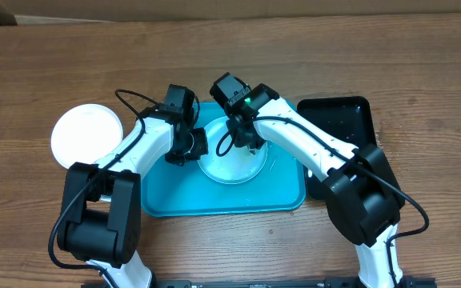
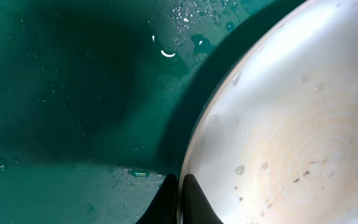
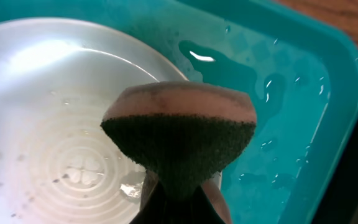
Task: Clean dirty plates on tray and stack at the side
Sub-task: 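Carry sponge to the white plate and scrub its black mark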
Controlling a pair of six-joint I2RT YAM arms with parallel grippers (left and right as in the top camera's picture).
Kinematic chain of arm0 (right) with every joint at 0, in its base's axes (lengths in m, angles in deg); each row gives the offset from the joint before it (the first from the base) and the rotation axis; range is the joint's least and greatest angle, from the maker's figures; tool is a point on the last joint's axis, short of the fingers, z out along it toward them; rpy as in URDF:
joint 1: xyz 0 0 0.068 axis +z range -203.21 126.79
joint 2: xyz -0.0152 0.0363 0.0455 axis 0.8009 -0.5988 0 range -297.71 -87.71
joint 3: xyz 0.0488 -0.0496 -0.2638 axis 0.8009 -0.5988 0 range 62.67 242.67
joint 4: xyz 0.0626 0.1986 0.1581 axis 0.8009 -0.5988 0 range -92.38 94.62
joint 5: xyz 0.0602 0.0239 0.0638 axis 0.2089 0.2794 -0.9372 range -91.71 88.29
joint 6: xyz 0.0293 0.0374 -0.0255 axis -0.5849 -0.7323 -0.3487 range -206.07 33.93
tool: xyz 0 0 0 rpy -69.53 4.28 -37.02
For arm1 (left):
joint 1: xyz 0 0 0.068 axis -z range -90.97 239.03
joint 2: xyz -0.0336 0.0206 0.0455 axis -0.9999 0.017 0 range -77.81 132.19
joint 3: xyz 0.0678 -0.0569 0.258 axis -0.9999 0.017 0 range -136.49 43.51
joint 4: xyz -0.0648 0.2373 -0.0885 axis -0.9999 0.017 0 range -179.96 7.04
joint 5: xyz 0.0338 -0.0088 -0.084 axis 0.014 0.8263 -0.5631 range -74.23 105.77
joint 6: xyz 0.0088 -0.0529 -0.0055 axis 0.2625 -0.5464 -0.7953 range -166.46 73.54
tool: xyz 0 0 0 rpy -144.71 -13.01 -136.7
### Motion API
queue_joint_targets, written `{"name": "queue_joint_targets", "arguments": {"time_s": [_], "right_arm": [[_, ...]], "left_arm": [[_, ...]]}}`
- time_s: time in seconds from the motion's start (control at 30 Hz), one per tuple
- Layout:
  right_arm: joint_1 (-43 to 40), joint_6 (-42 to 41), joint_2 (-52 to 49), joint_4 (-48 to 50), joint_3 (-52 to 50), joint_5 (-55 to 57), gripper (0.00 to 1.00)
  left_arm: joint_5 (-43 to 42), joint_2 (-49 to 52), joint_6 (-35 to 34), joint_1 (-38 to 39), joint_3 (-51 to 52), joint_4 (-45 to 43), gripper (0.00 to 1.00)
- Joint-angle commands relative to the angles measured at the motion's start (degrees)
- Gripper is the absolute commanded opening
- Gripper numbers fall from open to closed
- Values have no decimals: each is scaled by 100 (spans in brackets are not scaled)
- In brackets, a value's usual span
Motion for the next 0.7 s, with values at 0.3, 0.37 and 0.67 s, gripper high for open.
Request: {"name": "queue_joint_targets", "arguments": {"time_s": [0.3,0.37,0.67], "right_arm": [[-15,-363,-221,258,-376,319,4],[-15,-409,-258,278,-376,313,4],[-15,-409,-527,286,-376,-9,4]], "left_arm": [[83,-186,-22,31,52,17,4],[83,-186,-22,31,52,17,4],[83,-186,-20,31,52,20,4]]}}
